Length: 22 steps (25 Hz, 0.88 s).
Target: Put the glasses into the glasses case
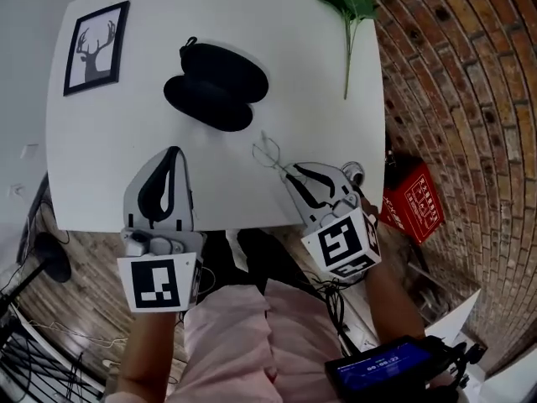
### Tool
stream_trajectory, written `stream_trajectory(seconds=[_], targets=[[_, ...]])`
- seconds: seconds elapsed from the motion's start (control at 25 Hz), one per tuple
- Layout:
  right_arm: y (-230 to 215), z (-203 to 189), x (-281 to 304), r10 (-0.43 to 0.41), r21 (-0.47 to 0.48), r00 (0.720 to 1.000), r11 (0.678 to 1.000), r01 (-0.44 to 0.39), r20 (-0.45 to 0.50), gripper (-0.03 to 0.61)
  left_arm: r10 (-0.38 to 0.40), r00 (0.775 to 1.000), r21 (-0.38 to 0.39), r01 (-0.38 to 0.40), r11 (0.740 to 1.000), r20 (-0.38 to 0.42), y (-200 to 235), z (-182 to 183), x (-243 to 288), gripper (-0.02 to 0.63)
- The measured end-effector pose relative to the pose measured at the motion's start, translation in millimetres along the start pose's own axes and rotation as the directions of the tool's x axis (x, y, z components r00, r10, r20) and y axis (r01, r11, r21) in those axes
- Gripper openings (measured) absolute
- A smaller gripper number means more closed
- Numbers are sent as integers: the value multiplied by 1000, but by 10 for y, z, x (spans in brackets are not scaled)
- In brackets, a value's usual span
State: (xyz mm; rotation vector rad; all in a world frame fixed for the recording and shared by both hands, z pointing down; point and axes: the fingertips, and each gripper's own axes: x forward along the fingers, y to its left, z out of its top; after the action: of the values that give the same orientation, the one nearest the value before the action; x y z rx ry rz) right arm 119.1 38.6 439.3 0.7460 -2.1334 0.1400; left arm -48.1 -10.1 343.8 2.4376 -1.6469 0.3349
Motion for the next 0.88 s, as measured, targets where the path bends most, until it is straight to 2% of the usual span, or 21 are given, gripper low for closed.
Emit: stream_trajectory(seconds=[0.16, 0.32, 0.48, 0.88], targets=[[40, -96, 164, 11, 7, 998, 1000, -11, -56, 52, 0, 1000, -20, 0, 1000, -18, 42, -112, 38, 2], [43, -46, 228, 39, 40, 998, 999, -37, -51, 51, -7, 999, -27, 6, 1000, -33, 39, -183, 78, 2], [65, 68, 197, 44, 23, 998, 999, -43, -48, 52, -9, 999, -34, 7, 999, -43, 56, -229, 93, 2], [68, 29, 349, 37, 66, 994, 997, -30, -105, 52, -1, 999, -38, -1, 999, -48, 153, -234, 82, 2]])
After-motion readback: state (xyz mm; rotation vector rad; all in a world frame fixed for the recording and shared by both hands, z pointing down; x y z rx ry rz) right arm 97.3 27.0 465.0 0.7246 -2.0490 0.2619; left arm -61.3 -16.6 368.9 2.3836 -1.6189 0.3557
